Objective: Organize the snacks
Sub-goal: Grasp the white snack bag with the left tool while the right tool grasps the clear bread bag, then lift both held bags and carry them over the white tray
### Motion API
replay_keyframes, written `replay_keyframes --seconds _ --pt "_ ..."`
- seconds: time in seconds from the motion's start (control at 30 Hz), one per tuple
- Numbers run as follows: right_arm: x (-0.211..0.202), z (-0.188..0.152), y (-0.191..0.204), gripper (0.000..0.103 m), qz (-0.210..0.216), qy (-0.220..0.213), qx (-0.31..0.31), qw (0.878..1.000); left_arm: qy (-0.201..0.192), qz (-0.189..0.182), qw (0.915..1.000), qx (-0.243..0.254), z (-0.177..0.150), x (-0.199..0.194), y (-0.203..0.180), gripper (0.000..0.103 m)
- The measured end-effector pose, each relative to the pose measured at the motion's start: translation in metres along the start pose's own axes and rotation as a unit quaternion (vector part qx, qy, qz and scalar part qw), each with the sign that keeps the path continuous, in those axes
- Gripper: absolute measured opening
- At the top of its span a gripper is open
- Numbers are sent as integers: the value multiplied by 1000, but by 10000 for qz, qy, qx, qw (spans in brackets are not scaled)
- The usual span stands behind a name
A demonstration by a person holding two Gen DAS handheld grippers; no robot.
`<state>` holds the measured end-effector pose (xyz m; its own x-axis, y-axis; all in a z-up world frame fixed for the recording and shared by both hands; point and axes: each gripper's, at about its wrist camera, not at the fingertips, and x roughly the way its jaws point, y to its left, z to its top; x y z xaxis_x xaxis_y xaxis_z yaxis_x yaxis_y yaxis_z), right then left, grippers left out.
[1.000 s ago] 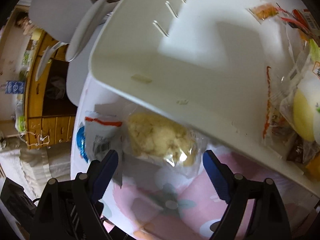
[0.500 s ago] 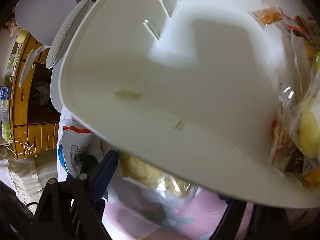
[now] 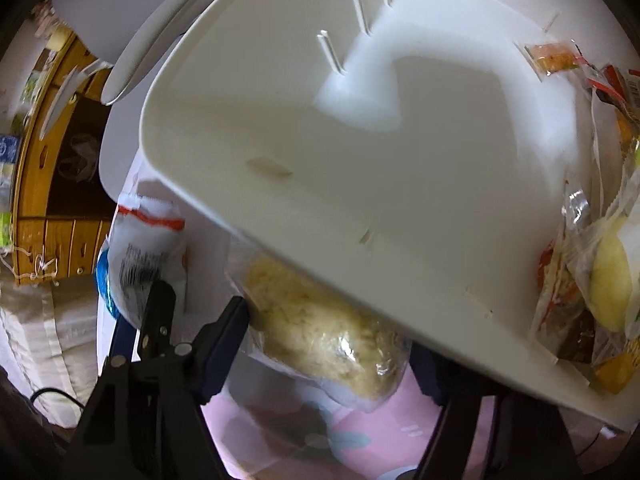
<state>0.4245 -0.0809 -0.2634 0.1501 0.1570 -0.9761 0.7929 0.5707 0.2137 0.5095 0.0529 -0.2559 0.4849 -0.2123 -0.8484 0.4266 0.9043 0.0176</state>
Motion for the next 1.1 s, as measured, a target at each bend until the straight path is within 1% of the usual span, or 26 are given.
replay_keyframes --seconds 0.1,0.2,0.3,0.37,0.43,0.5,0.63,0.8,0.9,1.03,1.1 --pt "-2 -5 -10 72 -9 30 -53 10000 -25 6 10000 -2 -6 -5 -2 44" --pt "-1 4 4 71 -70 43 -72 9999 -80 24 10000 28 -13 -11 -4 41" --pt "-5 0 -1 67 -111 37 -110 9999 -63 30 10000 -40 -20 -17 -2 40" --pt "-8 -3 -4 66 -199 39 -138 9997 -34 107 9999 -48 -25 -21 -3 40" --pt "-10 -7 -10 64 -217 101 -154 9996 -47 128 9999 -79 -31 -28 -2 38" --pt "-16 -12 -13 58 -172 99 -278 9994 -31 98 9998 -189 -38 -35 1 38" --pt "-28 -26 -16 57 -260 36 -487 9985 -85 63 9993 -370 -51 -50 7 37" --pt "-32 -41 -11 56 -355 -127 -717 9967 -132 -2 9985 -541 -71 -76 10 36" --pt "-39 -65 -11 56 -493 -359 -1033 9928 -154 -45 9976 -675 -82 -91 10 36" --pt "-45 -104 -17 56 -558 -596 -1465 9858 -229 -85 9960 -861 -99 -116 11 36" --pt "-48 -117 -19 56 -534 -658 -1608 9833 -264 -116 9952 -936 -106 -127 11 36"
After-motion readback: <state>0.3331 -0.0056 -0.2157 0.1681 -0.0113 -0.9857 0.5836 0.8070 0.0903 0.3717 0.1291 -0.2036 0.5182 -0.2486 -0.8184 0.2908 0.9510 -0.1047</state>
